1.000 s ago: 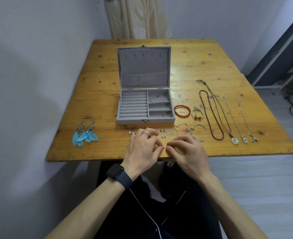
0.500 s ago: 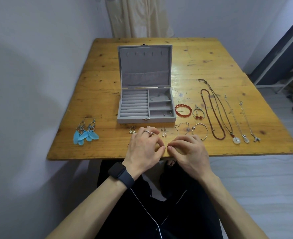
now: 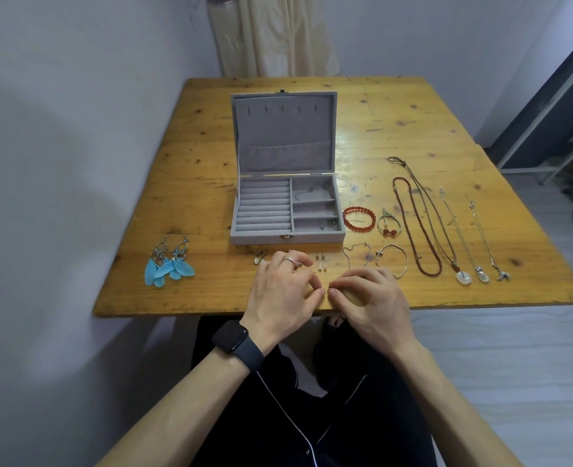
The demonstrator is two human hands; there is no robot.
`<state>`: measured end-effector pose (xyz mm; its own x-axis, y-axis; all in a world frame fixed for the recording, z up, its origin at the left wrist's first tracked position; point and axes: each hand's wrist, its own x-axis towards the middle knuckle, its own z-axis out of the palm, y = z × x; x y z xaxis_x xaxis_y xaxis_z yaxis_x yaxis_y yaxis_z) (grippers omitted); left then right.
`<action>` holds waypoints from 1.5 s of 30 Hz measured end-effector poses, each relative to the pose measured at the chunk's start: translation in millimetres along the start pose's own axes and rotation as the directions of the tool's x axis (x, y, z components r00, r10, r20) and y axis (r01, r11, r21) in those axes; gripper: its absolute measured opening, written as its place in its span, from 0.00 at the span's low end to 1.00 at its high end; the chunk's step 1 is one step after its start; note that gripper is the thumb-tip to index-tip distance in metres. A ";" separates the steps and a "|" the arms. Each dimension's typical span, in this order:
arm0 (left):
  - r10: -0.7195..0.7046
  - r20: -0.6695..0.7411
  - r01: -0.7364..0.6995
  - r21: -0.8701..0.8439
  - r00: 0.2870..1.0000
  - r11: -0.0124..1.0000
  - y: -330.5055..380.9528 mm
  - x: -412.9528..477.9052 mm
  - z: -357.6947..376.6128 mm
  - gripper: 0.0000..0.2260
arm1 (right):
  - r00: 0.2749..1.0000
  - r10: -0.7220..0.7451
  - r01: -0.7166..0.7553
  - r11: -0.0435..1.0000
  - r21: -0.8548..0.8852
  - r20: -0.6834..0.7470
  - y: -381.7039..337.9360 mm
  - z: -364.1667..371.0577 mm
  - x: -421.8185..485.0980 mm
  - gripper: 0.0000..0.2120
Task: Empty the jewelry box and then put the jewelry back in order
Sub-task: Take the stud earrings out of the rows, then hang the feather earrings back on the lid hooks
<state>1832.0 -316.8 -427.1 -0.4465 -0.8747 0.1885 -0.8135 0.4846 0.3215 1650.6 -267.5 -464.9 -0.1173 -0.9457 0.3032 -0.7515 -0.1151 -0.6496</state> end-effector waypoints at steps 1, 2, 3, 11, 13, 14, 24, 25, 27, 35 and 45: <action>0.002 -0.006 -0.001 0.002 1.000 1.000 0.2 0.0 -0.1 0.08 | 1.000 -0.001 0.001 1.000 0.001 0.002 -0.2 0.1 0.3 0.05; 0.003 -0.009 -0.003 0.001 1.000 1.000 0.3 -0.1 -0.3 0.08 | 1.000 -0.002 0.002 1.000 0.001 0.004 -0.2 0.0 0.3 0.05; 0.004 -0.009 -0.004 0.001 1.000 1.000 0.4 -0.2 -0.4 0.08 | 1.000 -0.002 0.002 1.000 0.001 0.004 -0.1 -0.2 0.0 0.06; 0.006 -0.008 -0.007 -0.016 1.000 1.000 -10.1 -2.9 -12.7 0.08 | 1.000 0.010 -0.010 1.000 0.007 0.022 -0.2 -3.4 -2.5 0.08; -0.013 -0.038 0.012 -0.026 0.999 1.000 -15.3 -3.3 -18.0 0.08 | 1.000 0.014 -0.014 1.000 0.020 0.024 -1.0 -4.3 -3.0 0.10; -0.025 -0.053 0.024 -0.035 0.998 0.999 -18.5 -3.5 -21.0 0.08 | 1.000 0.011 -0.012 0.999 0.031 0.026 -1.8 -4.9 -3.0 0.10; -0.232 -0.179 0.193 -0.207 0.956 0.959 -60.4 -10.6 -50.2 0.09 | 0.999 -0.033 0.034 0.995 0.098 -0.010 -34.8 -10.2 -0.3 0.13; -0.249 -0.192 0.206 -0.220 0.949 0.953 -64.4 -12.6 -53.6 0.09 | 0.999 -0.050 0.051 0.994 0.100 -0.019 -40.9 -10.1 2.3 0.12; -0.275 -0.218 0.227 -0.222 0.936 0.948 -73.6 -17.3 -60.6 0.09 | 0.995 -0.089 0.092 0.990 0.103 -0.037 -55.0 -8.5 10.4 0.12; -0.449 -0.298 0.408 -0.191 0.842 0.893 -134.1 -34.9 -85.8 0.07 | 0.976 -0.200 0.185 0.971 0.151 0.090 -134.5 30.9 65.7 0.10; -0.638 -0.197 0.615 -0.168 0.745 0.770 -189.4 -34.8 -93.4 0.14 | 0.909 -0.021 0.105 0.978 -0.180 0.417 -204.9 113.7 130.1 0.19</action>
<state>2036.4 -377.2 -407.8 0.2595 -0.9585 0.1182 -0.8386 -0.1629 0.5198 1863.1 -401.5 -371.6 0.1797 -0.9837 -0.0016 -0.8644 -0.1572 -0.4776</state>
